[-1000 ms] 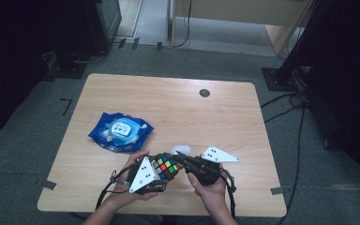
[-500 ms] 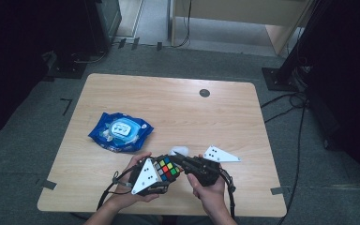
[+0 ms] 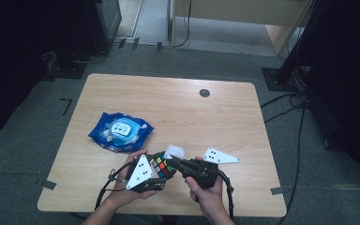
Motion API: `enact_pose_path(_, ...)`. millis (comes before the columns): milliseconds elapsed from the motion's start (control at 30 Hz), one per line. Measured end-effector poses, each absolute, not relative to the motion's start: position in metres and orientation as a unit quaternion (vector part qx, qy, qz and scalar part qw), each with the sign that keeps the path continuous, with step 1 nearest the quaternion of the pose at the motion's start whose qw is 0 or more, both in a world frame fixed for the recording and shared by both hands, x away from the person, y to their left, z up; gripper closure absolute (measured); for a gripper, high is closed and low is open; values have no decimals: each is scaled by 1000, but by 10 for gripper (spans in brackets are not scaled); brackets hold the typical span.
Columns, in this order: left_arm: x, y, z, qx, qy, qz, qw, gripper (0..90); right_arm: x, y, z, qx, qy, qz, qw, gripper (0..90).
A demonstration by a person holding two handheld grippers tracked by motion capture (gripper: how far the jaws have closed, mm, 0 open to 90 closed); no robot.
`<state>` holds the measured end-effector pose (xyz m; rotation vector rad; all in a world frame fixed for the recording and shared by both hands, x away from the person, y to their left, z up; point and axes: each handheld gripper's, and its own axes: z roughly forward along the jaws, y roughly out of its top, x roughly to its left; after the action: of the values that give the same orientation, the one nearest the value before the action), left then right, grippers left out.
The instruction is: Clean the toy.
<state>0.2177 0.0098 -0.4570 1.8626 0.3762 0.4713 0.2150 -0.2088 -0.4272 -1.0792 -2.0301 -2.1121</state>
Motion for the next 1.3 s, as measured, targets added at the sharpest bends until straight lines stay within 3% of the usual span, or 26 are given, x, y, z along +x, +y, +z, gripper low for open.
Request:
enact_pose_path(167,215,6,-456,794,154,214,548,342,223,-218,-435,-363,-645,-673,7,887)
enact_pose_path(233,219,11,-454,788,165,210,555,342,228,-224,-442,-381,-664,-642,-37,888)
enact_pose_path(533,232,31,-452,773,198,222,560,341,250,-260,-472,-477,-673,-549,-131,866)
enact_pose_path(700,233,31,-453,773,200,222,560,341,252,-268,-472,-501,-665,-529,-160,757)
enact_pose_path(800,233,31,-453,773,200,224,558,341,250,-270,-466,-510,-653,-533,-173,597)
enact_pose_path(867,233,31,-454,774,201,225,557,341,248,-270,-460,-513,-645,-539,-176,542)
enact_pose_path(967,234,30,-455,774,201,227,556,341,242,-267,-450,-510,-636,-556,-163,493)
enact_pose_path(1067,234,29,-455,773,204,227,556,341,236,-256,-441,-494,-635,-582,-115,465)
enact_pose_path(1300,232,25,-456,772,204,234,554,342,225,-222,-432,-472,-636,-611,-6,295)
